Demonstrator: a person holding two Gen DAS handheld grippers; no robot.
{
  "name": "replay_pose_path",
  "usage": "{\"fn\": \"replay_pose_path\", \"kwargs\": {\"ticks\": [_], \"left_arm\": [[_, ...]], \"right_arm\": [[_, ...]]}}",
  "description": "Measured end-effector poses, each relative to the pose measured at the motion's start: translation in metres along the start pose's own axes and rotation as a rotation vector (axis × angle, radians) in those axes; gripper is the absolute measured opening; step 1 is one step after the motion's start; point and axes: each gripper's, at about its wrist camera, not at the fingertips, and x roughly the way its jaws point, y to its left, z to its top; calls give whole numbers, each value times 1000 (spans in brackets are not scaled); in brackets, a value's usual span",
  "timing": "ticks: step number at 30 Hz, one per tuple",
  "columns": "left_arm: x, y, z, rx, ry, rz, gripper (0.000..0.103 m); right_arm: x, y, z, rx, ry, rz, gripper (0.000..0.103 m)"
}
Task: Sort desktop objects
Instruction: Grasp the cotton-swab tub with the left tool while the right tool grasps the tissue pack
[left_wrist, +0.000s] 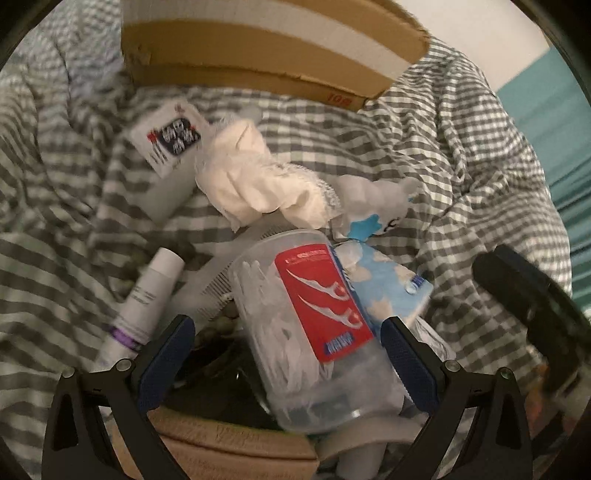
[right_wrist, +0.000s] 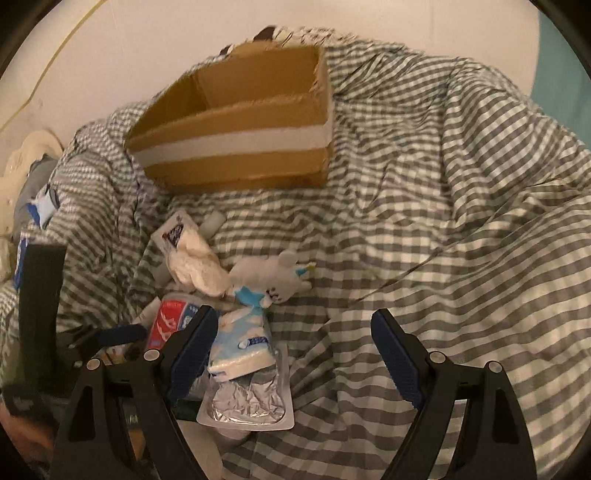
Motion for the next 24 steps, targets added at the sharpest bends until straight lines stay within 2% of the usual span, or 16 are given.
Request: {"fn": "replay_pose_path", "kwargs": {"ticks": [2, 3, 7, 13, 16, 19, 24], "left_arm": [[5, 0, 1, 4, 7, -34, 93], [5, -3, 1, 24, 6, -52, 81], [-8, -9, -1, 76, -15, -19, 78], [-57, 18, 13, 55, -169, 88, 73], [-66, 41, 21, 20, -222, 179, 69], [-62, 61, 20, -22, -220, 202, 67], [-48, 75, 18, -50, -189, 201, 65]], "right_arm": [[8, -1, -1, 7, 18, 16, 85], [11, -1, -1, 10, 25, 17, 85], [17, 0, -2, 10, 42, 26, 85], [24, 7, -2, -18, 58, 61, 85], [36, 19, -2, -70, 79, 84, 85], [54, 36, -6, -138, 138, 122, 85], [83, 52, -14, -208, 229, 73, 85]]}}
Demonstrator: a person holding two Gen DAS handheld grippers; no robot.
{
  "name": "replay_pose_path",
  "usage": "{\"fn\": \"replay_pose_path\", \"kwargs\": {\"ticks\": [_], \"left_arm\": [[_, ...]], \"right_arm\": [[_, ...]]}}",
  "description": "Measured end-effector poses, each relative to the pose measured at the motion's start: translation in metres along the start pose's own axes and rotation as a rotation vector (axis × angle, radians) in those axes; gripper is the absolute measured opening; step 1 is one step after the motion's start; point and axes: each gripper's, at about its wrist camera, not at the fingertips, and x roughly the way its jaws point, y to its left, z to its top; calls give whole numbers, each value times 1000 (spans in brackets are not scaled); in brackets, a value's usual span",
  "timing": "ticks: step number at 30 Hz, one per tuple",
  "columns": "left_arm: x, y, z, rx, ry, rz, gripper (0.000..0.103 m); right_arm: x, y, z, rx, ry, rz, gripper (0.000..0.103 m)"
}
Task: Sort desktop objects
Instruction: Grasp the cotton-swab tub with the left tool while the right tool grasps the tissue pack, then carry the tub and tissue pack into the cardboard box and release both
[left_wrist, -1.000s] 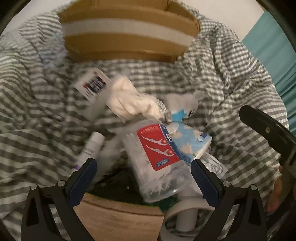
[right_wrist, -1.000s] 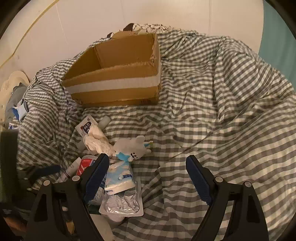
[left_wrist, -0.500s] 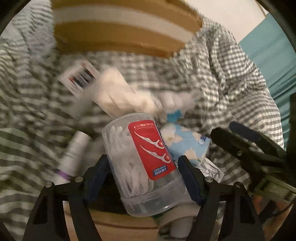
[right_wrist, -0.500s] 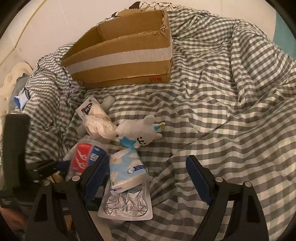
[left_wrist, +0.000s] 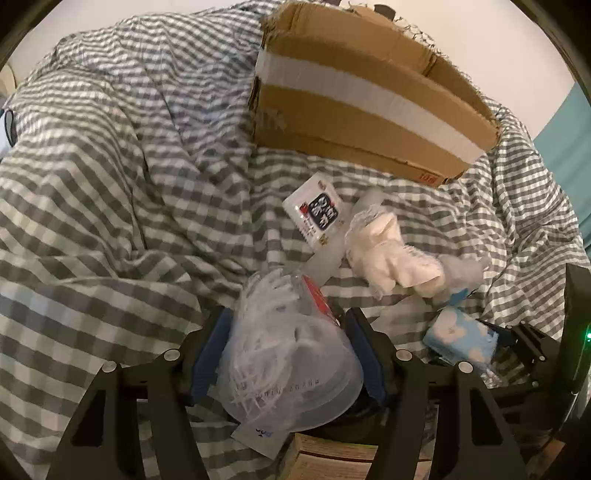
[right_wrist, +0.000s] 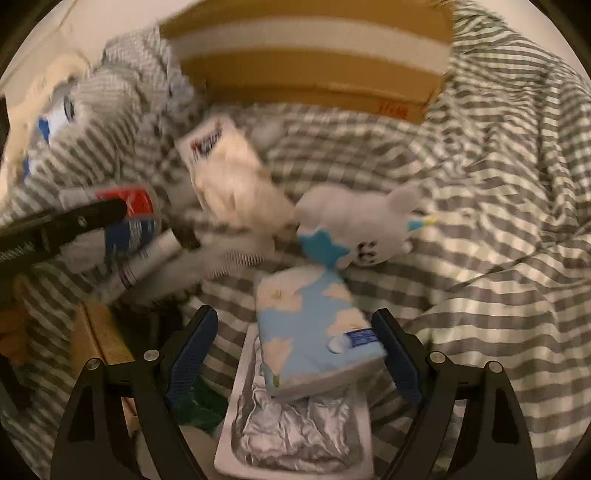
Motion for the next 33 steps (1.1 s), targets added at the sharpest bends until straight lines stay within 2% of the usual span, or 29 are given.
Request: {"fn": "replay_pose_path", "kwargs": {"ticks": [1, 2, 4, 10, 15, 23, 28, 33], "left_arm": [[3, 1, 0, 6, 6, 10, 64], [3, 1, -2, 8, 9, 9, 64], [5, 4, -4, 1, 14, 6, 64], [15, 6, -10, 16, 52, 3, 64], [0, 3, -10, 29, 22, -14, 63], [-51, -5, 7, 55, -121, -33, 63], [-79, -11, 29, 81, -212, -41, 63], [-97, -13, 57, 93, -282, -57, 63]], "right_arm": [[0, 0, 0, -2, 2, -3, 83], [-1, 0, 0, 3, -6, -11, 71], [-4, -4, -1, 22, -17, 0, 52], [-17, -8, -2, 43, -62, -16, 52], [-40, -6, -4, 59, -121, -30, 52], [-77, -5, 1, 68, -192, -30, 52], [-106, -2, 19, 51, -261, -33, 52], [-137, 2, 52, 1, -337, -45, 52]]}}
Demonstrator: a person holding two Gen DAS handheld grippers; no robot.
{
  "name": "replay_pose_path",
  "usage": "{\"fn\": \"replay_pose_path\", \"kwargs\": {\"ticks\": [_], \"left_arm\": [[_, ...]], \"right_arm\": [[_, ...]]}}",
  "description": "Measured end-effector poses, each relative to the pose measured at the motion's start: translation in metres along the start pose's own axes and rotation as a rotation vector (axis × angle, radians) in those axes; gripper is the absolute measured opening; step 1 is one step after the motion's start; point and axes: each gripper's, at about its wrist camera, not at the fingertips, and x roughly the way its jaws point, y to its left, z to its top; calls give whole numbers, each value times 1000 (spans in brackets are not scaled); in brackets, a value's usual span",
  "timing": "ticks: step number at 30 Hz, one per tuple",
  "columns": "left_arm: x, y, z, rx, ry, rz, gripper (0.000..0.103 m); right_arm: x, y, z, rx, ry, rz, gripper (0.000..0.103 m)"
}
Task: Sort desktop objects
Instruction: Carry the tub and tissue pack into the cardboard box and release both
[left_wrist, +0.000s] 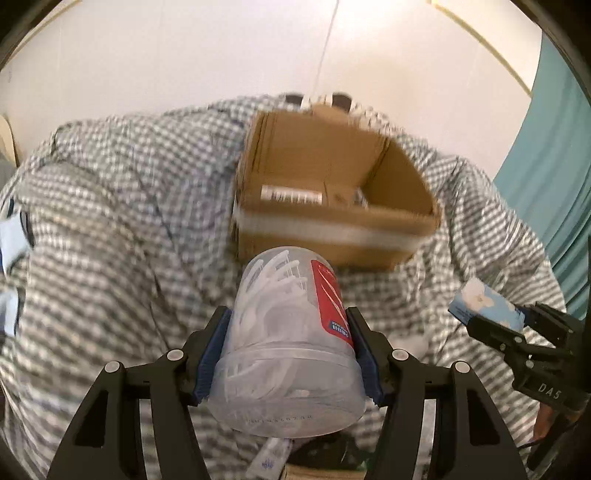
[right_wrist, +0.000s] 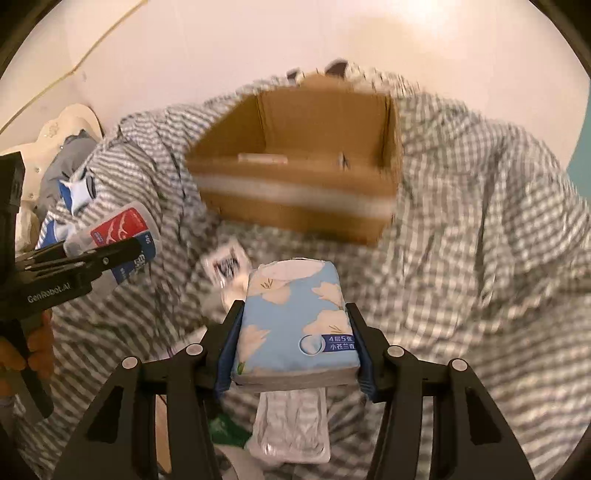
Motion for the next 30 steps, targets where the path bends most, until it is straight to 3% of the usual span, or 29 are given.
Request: {"fn": "replay_pose_path", "kwargs": {"ticks": [11, 14, 21, 27, 29, 30], "left_arm": [[11, -16, 103, 44, -166, -47, 64], [27, -23, 131, 76, -191, -27, 64], [84, -23, 178, 111, -189, 4, 64], [139, -20, 190, 123, -138, -4, 64], [150, -23, 191, 139, -129, 7, 69], [154, -24, 191, 148, -123, 29, 83]], "right_arm": [[1, -3, 106, -78, -126, -17, 52], [13, -10, 134, -83, -143, -24, 52], [62, -29, 177, -59, -120, -17, 52], [115, -47, 197, -6, -84, -7, 53], [126, -52, 199, 21, -85, -2, 67], [127, -53, 198, 34, -90, 4, 72]]}}
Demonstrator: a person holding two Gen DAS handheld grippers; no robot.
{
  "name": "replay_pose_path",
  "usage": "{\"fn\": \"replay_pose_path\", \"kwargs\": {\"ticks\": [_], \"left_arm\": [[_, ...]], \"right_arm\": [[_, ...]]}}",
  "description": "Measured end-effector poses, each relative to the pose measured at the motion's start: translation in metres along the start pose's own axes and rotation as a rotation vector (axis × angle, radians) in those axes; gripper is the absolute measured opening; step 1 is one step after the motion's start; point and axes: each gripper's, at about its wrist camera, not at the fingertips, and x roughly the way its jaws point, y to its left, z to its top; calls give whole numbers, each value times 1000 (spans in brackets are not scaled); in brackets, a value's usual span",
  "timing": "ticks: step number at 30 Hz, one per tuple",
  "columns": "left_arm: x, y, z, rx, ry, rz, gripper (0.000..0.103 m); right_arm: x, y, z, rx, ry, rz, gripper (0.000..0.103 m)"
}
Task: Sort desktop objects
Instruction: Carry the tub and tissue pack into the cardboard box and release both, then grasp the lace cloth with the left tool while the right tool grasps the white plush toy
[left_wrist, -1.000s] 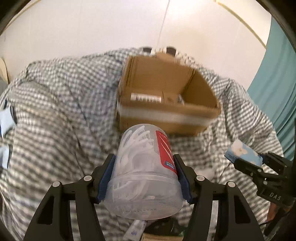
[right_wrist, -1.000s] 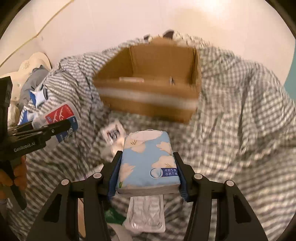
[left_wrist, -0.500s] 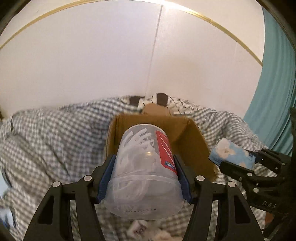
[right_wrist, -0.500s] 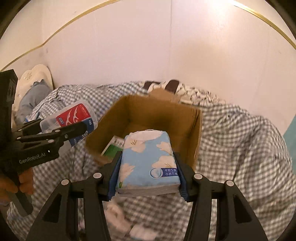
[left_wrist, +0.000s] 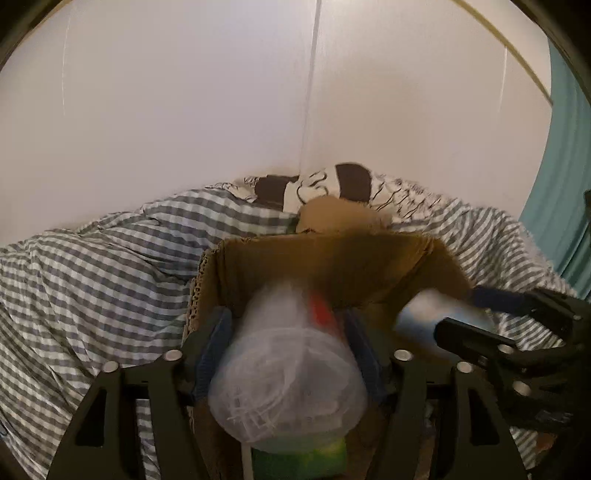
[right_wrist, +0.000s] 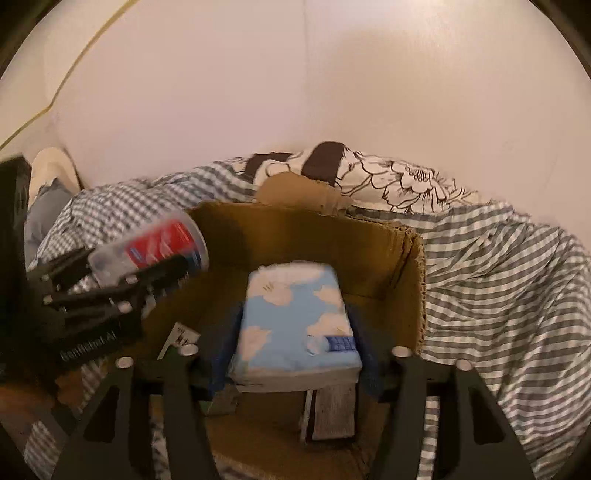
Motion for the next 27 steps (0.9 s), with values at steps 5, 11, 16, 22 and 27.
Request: {"fn": "replay_pose_path", "kwargs": {"ticks": [5, 11, 16, 22, 27], "left_arm": [[-18, 0, -4, -12, -4, 42, 96], [-79, 5, -27, -30, 6, 61, 98], [-122, 10, -69, -53, 45, 91, 99], [-141, 8, -141, -121, 134, 90, 99], [-134, -13, -193, -135, 204, 54, 99]], "right_arm": [[-13, 0, -8, 4, -13, -6, 77], [-77, -3, -42, 2, -15, -24, 77], [-124, -2, -83, -5, -4, -70, 77], [-142, 2, -147, 27, 54, -86, 77], [-130, 5, -205, 98, 114, -76, 77]]}}
